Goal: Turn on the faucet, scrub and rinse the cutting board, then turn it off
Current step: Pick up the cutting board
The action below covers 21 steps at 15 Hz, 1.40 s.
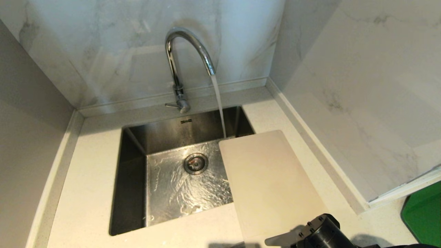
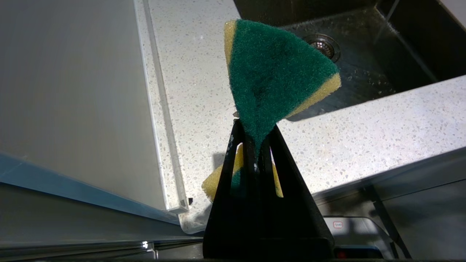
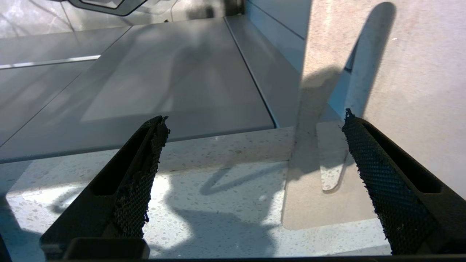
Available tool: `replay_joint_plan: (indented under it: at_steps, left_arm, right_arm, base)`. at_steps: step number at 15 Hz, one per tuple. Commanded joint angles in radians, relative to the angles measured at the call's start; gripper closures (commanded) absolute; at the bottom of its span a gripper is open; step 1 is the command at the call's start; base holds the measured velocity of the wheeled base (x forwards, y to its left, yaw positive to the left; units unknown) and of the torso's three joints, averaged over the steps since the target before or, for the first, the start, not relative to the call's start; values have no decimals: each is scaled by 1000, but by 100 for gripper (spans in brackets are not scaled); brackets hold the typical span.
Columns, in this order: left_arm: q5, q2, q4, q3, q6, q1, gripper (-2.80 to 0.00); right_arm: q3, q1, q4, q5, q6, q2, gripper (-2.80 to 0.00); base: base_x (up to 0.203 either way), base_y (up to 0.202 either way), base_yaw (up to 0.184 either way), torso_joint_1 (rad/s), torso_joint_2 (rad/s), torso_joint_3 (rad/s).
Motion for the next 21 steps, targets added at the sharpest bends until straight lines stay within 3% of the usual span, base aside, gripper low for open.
replay_joint_plan:
  at_steps: [1,4,8,21]
  left_arm:
    - [1,0,0,0,-1,1,0]
    - [1,0,0,0,-1,1,0]
    - [1,0,0,0,0,1,0]
    - [1,0,0,0,-1,1,0]
  right_arm:
    - [2,1,0,-1,-7,26,-280]
    - [6,1,-14,0,-5,52,-280]
    - [51,-1,-151,-2,-5,123,-280]
    - [29,-35,-164,-4,-8,148,-280]
  base:
    - [0,0,0,0,0,0]
    - [0,0,0,0,0,0]
    - [0,0,0,0,0,0]
    - [0,0,0,0,0,0]
